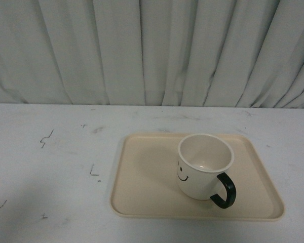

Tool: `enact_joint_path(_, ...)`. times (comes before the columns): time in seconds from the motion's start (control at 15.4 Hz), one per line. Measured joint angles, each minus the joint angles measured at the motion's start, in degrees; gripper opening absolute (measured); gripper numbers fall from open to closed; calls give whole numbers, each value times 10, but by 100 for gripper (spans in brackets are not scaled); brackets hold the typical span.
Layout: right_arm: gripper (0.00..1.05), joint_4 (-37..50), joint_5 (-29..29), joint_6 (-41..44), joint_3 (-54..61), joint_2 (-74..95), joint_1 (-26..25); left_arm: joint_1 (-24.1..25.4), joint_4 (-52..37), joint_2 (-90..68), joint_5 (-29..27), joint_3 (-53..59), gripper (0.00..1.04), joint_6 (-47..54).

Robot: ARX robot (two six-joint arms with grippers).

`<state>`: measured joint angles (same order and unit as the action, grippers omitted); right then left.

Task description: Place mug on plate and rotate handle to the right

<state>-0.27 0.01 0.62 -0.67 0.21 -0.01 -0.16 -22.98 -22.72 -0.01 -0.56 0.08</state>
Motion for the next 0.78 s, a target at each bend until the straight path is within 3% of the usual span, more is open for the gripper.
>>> enact_joint_path(0.78, 98, 0, 0, 0, 0, 0, 0, 0, 154, 143, 0, -1, 2, 0)
